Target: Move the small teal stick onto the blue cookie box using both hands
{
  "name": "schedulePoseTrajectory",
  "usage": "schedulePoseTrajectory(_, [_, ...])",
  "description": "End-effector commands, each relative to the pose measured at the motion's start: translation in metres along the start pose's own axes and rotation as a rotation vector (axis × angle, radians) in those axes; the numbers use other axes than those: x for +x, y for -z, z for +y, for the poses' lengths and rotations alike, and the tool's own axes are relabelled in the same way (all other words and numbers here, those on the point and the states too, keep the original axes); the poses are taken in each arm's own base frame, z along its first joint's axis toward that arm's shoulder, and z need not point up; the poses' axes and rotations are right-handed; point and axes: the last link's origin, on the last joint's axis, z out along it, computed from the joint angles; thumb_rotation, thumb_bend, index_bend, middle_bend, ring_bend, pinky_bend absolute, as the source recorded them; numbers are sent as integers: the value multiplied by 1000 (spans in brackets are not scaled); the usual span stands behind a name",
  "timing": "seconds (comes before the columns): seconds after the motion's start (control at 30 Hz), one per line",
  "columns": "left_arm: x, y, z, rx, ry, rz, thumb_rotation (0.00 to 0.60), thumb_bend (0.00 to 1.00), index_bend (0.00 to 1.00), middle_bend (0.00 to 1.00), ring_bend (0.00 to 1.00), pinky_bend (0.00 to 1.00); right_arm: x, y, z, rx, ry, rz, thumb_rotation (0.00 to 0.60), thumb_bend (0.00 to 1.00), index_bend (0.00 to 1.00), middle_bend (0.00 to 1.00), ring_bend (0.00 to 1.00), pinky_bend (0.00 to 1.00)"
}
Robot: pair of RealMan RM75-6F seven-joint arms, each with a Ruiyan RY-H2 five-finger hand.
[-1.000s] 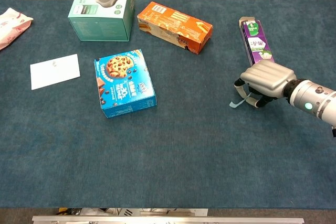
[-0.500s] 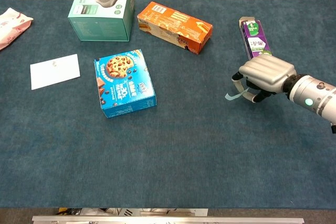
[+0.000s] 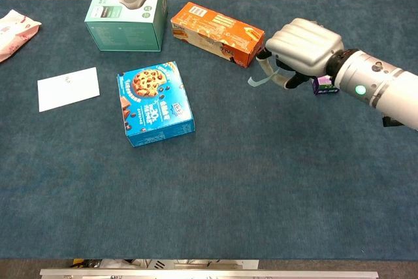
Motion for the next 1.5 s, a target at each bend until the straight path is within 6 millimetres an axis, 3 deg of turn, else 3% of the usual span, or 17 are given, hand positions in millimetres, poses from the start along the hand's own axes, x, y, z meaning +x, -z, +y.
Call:
schedulePoseTrajectory(0.03, [0,1,2,-9,-3,-2,600,340,135,155,137,83,13,-18,-16,29,36,12,600,379,632,1000,1000,1000])
schedulePoseTrajectory(0.33, [4,7,5,-20,-8,2,600,340,135,154,137,83,31,-57,-57,72,75,41,600,379,632,1000,1000,1000])
schedulePoseTrajectory(0.6, [4,11,4,-17,-2,5,600,340,135,155,137,83,33,-82,-83,76,187,78,600,379,632,1000,1000,1000])
schedulePoseTrajectory(1.2, [2,18,-2,1,5,-6,600,340,135,154,137,83,31,-114,-135,66,368,161,600,379,632,1000,1000,1000])
schedulePoseTrajectory(1.5, [2,21,-7,15,9,-3,600,340,135,154,137,83,27,-124,-157,68,361,164,600,379,623,1000,1000,1000])
